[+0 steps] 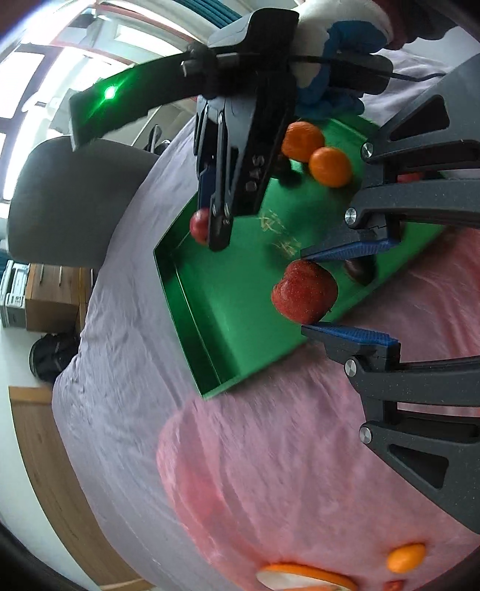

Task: Organize fruits
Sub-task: 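Carry the tomato with the left tool over the tray while the right tool carries its tomato, then open the left tool to drop the tomato in the tray while the right tool releases its tomato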

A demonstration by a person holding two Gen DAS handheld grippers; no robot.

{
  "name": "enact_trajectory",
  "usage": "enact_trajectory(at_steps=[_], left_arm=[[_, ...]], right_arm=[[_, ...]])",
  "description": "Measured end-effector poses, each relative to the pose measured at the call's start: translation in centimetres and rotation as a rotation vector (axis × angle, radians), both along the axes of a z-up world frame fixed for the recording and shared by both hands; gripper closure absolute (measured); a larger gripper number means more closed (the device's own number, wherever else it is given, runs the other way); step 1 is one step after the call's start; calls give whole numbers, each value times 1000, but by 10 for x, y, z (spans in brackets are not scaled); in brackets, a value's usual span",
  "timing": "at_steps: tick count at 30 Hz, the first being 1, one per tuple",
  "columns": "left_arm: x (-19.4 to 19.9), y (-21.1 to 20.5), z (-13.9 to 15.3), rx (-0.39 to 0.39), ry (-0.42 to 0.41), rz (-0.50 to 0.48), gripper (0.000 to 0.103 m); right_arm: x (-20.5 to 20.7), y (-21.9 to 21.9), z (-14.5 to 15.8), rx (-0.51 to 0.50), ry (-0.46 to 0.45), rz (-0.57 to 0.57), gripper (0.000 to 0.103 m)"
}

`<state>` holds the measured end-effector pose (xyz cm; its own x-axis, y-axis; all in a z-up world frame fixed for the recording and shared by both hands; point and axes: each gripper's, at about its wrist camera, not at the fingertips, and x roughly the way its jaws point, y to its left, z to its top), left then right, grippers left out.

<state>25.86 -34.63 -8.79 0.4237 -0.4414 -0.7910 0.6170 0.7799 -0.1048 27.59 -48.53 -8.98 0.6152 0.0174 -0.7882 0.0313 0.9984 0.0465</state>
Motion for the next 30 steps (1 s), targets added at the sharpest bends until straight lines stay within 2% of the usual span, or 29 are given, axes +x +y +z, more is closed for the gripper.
enact_trajectory(at_steps=[7,14,24,26,28,29,30], left_arm=[[6,-28,-20,65,-6,-14,74],[7,-33,-34,96,10,-17,74],[7,-31,-38,98,29,-26,74],[12,-34,-38,92,24,-24,73],[10,-31,-36,84,16,-25,64],[9,-29,-34,76,12,-24,61],[8,-28,-33,72,9,-24,59]], right_arm=[[14,-16,-23,-3,65,-16,53],[17,-15,-41,-13,119,-25,53],[16,-11,-42,-24,111,-35,53],[14,-9,-41,-27,108,-38,52],[13,-8,-38,-31,100,-39,52],[11,-8,-36,-34,96,-42,48],[10,-8,-34,-35,92,-45,36]])
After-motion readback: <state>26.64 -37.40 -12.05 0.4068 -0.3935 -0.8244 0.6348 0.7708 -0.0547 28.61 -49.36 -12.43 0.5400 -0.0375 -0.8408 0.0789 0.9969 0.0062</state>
